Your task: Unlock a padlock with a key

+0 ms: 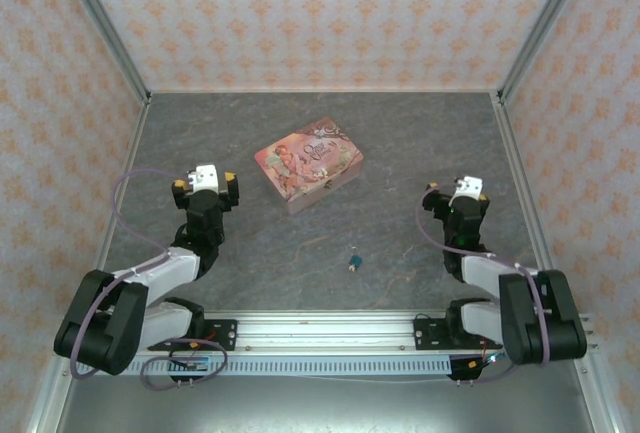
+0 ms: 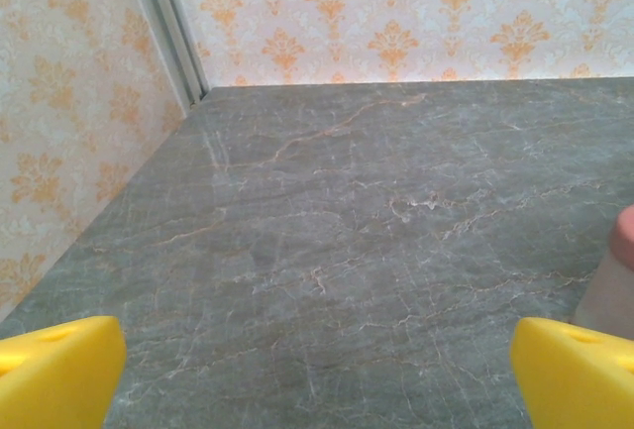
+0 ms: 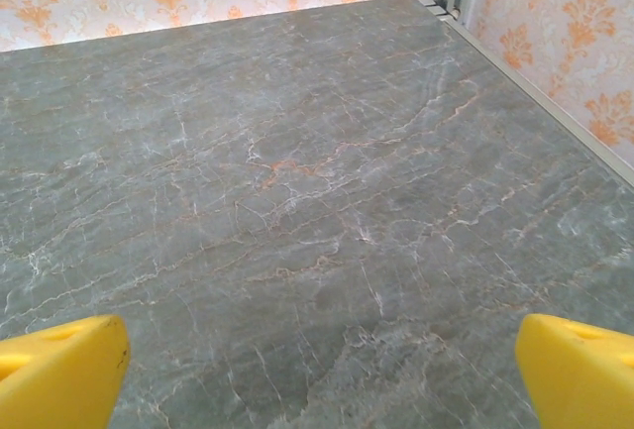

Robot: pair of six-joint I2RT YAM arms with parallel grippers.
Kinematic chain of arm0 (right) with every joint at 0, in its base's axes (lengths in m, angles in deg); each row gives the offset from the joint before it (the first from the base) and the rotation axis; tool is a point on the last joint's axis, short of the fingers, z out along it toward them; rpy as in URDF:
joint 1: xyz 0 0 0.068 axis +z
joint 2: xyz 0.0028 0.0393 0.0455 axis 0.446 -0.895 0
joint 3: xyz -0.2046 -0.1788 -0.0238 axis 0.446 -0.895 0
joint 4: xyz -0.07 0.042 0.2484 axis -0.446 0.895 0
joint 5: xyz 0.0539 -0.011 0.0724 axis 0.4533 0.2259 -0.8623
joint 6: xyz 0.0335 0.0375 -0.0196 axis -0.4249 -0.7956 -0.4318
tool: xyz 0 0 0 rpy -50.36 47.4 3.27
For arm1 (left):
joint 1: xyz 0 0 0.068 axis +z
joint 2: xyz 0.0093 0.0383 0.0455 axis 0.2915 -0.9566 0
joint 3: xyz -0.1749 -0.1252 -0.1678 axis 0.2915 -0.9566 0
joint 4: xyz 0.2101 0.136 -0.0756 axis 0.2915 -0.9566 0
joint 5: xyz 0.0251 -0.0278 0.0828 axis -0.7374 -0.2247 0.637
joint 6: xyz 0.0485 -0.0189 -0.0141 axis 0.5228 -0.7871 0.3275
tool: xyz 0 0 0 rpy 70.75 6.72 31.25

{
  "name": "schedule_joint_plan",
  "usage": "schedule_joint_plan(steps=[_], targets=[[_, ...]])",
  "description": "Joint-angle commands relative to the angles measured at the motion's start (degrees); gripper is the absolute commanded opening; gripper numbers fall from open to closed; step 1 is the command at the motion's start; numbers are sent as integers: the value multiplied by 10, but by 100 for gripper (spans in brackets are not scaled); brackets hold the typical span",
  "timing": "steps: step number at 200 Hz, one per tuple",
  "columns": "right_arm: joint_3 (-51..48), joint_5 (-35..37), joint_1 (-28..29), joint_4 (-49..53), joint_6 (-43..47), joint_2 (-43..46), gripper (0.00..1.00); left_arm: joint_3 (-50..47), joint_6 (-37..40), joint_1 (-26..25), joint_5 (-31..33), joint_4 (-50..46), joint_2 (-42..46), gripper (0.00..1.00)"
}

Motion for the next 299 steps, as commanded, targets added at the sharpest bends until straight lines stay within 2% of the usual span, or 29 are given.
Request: schedule_joint_plan(steps=[1, 19, 39, 54, 68, 77, 91, 119, 128, 143, 151, 299], targets=[[21, -21, -3, -99, -3, -56, 99, -9, 24, 12, -30, 59, -12, 100], [28, -25, -4, -138, 1, -114, 99, -13, 19, 25, -63, 59, -13, 100], [38, -38, -5, -178, 7, -167, 99, -34, 3, 45, -84, 107, -32, 100], [63, -45, -7, -104, 8, -150, 99, -44, -12, 59, -94, 136, -55, 100], [88, -49, -8, -78, 9, -164, 99, -42, -17, 65, -101, 153, -79, 100], [120, -49, -13, -13, 4, -165, 99, -39, -16, 65, -100, 163, -92, 100], [126, -62, -39, -6, -26, -167, 99, -24, -16, 68, -111, 149, -107, 100], [126, -66, -39, -8, -25, -168, 99, 15, -7, 76, -143, 136, -173, 100], [126, -65, -39, -6, -26, -167, 99, 44, -13, 81, -157, 62, -165, 100], [126, -65, -40, -7, -26, -168, 99, 84, -25, 94, -158, 4, -175, 100], [126, -65, -39, -7, -26, -167, 99, 80, -33, 106, -177, 17, -177, 100], [127, -40, -25, -5, -16, -167, 99, 82, -30, 104, -172, 12, -176, 100]])
